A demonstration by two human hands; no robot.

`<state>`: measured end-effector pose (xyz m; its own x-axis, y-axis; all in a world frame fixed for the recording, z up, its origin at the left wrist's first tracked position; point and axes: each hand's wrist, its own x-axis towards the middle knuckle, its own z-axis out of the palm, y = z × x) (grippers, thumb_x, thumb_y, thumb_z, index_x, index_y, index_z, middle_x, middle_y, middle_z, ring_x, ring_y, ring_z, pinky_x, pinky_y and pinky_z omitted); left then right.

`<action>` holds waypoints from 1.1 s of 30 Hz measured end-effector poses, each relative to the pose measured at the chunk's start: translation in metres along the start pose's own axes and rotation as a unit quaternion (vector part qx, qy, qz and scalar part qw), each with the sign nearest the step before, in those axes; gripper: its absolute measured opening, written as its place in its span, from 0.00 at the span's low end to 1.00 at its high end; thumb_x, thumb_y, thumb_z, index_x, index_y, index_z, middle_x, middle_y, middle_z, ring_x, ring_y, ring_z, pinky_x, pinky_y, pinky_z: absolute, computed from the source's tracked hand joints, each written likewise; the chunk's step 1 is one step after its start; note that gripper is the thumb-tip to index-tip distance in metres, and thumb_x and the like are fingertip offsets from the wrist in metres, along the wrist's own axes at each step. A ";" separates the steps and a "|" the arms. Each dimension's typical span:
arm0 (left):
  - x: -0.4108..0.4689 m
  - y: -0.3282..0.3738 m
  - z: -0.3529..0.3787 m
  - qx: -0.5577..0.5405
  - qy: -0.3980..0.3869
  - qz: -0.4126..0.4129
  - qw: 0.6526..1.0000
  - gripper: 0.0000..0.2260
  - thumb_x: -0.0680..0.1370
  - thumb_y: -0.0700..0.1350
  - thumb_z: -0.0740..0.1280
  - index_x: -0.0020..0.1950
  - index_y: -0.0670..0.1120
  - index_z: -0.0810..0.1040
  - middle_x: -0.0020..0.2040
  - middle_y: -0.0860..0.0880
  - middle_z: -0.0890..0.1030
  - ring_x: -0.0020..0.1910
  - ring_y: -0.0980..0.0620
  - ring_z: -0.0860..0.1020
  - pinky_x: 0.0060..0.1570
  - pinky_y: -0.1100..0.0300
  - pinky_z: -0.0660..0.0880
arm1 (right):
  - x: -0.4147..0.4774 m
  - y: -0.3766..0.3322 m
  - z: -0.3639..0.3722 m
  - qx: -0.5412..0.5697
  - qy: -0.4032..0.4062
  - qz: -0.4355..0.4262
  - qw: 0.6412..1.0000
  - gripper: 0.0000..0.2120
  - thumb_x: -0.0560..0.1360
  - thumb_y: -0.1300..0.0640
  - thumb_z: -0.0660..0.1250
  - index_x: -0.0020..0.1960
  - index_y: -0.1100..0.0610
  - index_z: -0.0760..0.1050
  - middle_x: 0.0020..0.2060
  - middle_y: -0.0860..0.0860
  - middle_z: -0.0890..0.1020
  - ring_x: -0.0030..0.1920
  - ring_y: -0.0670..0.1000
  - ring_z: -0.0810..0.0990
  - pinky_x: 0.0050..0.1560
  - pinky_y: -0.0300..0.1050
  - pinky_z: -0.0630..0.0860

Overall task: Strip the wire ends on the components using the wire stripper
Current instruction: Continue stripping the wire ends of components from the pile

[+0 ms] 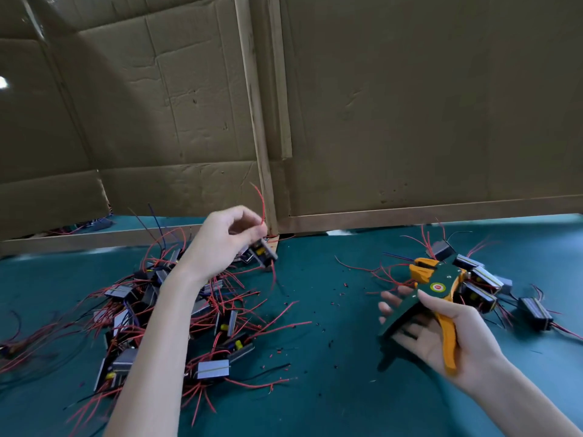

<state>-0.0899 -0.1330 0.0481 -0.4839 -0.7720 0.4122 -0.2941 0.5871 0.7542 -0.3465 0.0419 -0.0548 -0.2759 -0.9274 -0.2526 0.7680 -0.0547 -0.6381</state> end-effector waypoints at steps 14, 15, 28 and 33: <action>-0.002 -0.036 0.104 -0.092 -0.025 -0.192 0.977 0.05 0.77 0.36 0.68 0.44 0.41 0.73 0.44 0.40 0.80 0.37 0.49 0.81 0.45 0.51 0.82 | -0.005 0.001 0.006 0.012 -0.030 0.016 0.999 0.18 0.70 0.60 0.63 0.58 0.65 0.75 0.52 0.66 0.83 0.44 0.63 0.85 0.43 0.59 0.83; -0.003 -0.041 0.104 -0.017 -0.031 -0.185 0.982 0.06 0.77 0.39 0.69 0.46 0.43 0.72 0.44 0.43 0.80 0.39 0.48 0.80 0.46 0.50 0.81 | -0.005 0.000 0.006 0.013 -0.029 0.017 0.999 0.18 0.70 0.60 0.63 0.59 0.65 0.75 0.52 0.66 0.83 0.44 0.63 0.85 0.43 0.59 0.83; -0.013 -0.037 0.130 0.207 -0.221 0.039 0.952 0.06 0.71 0.43 0.74 0.46 0.49 0.81 0.46 0.51 0.83 0.48 0.52 0.78 0.54 0.59 0.72 | -0.008 0.001 0.006 0.006 -0.059 0.025 0.998 0.19 0.71 0.60 0.62 0.60 0.66 0.74 0.51 0.65 0.82 0.43 0.63 0.84 0.42 0.59 0.83; -0.013 -0.044 0.133 0.210 -0.174 0.090 0.958 0.03 0.73 0.43 0.73 0.44 0.47 0.80 0.41 0.53 0.83 0.43 0.53 0.78 0.50 0.62 0.69 | -0.007 0.002 0.004 -0.006 -0.074 0.024 0.997 0.19 0.71 0.60 0.63 0.60 0.66 0.74 0.50 0.66 0.82 0.43 0.64 0.84 0.42 0.59 0.82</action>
<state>-0.1805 -0.1165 -0.0578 -0.7818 -0.5638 0.2662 -0.4501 0.8059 0.3847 -0.3406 0.0465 -0.0519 -0.1502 -0.9735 -0.1727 0.7711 -0.0060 -0.6367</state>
